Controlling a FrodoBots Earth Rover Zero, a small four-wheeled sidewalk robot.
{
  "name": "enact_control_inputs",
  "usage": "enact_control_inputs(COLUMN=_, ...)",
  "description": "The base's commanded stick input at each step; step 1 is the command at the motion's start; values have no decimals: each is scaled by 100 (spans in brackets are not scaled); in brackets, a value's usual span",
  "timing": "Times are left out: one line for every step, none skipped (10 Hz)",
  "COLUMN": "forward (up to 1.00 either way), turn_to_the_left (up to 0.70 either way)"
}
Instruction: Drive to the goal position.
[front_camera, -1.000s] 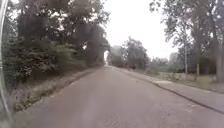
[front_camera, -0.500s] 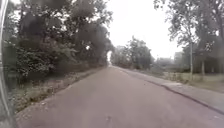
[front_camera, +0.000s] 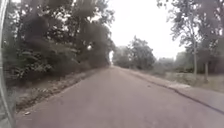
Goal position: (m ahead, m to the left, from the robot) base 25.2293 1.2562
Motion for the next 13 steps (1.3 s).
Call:
enact_control_inputs(forward=70, turn_to_the_left=2)
enact_control_inputs(forward=70, turn_to_the_left=2)
enact_control_inputs(forward=70, turn_to_the_left=2)
enact_control_inputs(forward=70, turn_to_the_left=2)
enact_control_inputs(forward=70, turn_to_the_left=2)
enact_control_inputs(forward=70, turn_to_the_left=2)
enact_control_inputs(forward=70, turn_to_the_left=2)
enact_control_inputs(forward=70, turn_to_the_left=2)
enact_control_inputs(forward=70, turn_to_the_left=2)
enact_control_inputs(forward=70, turn_to_the_left=0)
enact_control_inputs(forward=70, turn_to_the_left=1)
enact_control_inputs(forward=70, turn_to_the_left=2)
enact_control_inputs(forward=70, turn_to_the_left=2)
